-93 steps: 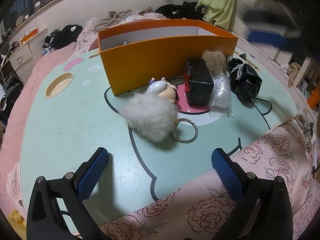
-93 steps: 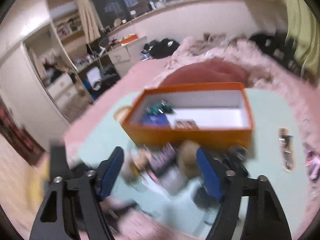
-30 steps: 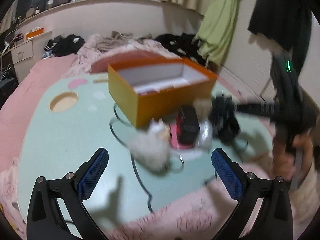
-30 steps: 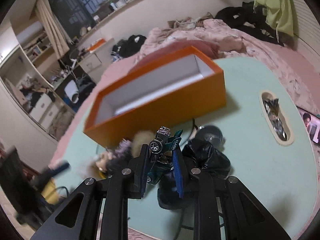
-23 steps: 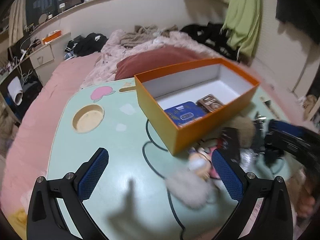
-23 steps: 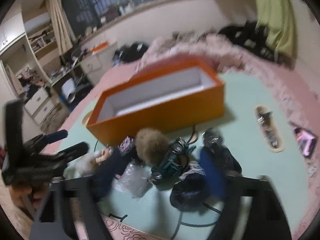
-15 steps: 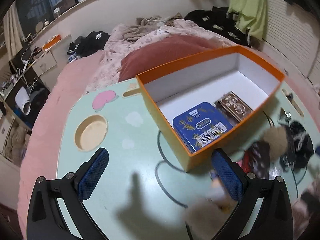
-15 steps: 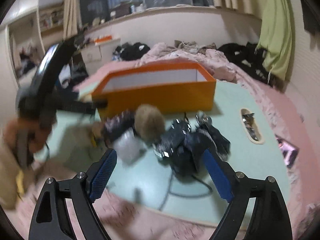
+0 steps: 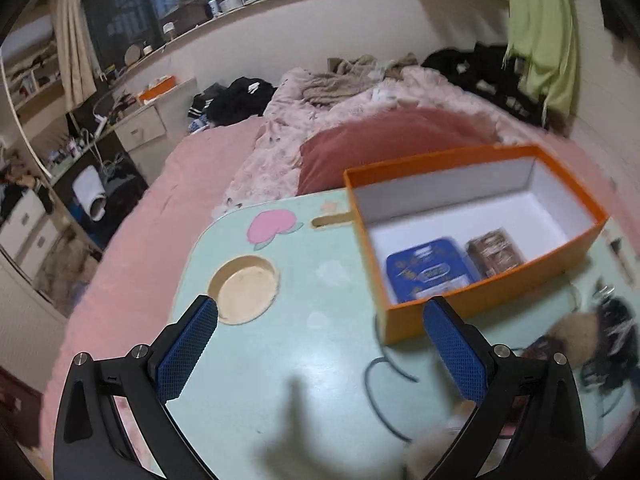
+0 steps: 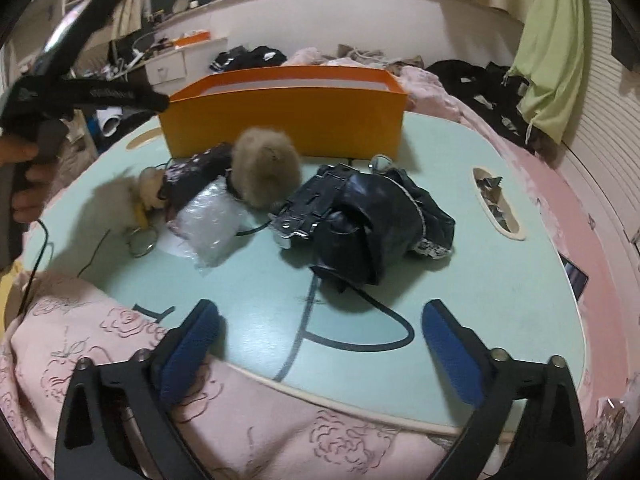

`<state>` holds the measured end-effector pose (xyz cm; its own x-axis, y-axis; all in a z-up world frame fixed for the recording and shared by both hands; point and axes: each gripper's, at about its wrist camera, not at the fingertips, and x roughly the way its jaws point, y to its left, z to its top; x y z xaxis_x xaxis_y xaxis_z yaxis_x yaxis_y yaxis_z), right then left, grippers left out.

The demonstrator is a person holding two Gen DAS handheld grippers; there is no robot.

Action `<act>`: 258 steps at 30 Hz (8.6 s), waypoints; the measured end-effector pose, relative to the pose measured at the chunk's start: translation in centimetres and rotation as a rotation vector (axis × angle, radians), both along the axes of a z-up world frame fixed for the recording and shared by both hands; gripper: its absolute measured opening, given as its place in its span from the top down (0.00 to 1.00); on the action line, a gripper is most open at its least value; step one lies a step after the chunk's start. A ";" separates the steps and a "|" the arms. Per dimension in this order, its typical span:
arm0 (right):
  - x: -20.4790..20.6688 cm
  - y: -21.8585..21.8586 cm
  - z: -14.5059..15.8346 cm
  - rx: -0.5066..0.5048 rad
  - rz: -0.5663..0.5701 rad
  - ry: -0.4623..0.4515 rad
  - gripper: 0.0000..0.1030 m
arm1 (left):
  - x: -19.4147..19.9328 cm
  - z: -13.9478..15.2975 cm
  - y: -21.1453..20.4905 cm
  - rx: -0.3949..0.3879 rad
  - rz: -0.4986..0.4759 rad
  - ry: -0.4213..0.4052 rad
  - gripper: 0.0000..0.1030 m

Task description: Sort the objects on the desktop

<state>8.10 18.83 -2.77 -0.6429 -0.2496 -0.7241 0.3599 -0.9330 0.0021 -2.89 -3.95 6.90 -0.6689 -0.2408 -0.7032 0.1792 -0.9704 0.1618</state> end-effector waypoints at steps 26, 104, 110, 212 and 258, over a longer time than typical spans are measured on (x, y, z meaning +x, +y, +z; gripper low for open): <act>-0.4 -0.2 0.5 -0.006 0.005 0.016 0.00 | -14.6 -4.8 8.4 0.429 -0.144 -0.591 0.41; -1.2 0.0 0.6 0.006 0.005 0.017 0.00 | 8.2 -7.2 4.0 0.181 -0.264 -0.156 0.00; -1.0 -0.2 1.0 0.021 0.006 0.042 0.00 | 8.1 -7.2 3.9 0.183 -0.264 -0.157 0.00; -3.0 2.2 -1.0 0.000 0.055 0.028 0.00 | 8.2 -7.1 4.0 0.184 -0.275 -0.141 0.00; -3.2 1.5 -0.2 -0.005 0.070 0.035 0.00 | 8.2 -7.1 3.9 0.185 -0.279 -0.142 0.00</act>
<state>4.92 20.36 -2.94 -0.6486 -0.2984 -0.7002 0.4240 -0.9056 -0.0069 5.30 -0.07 -0.20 -0.5832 0.0769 -0.8087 -0.1084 -0.9940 -0.0163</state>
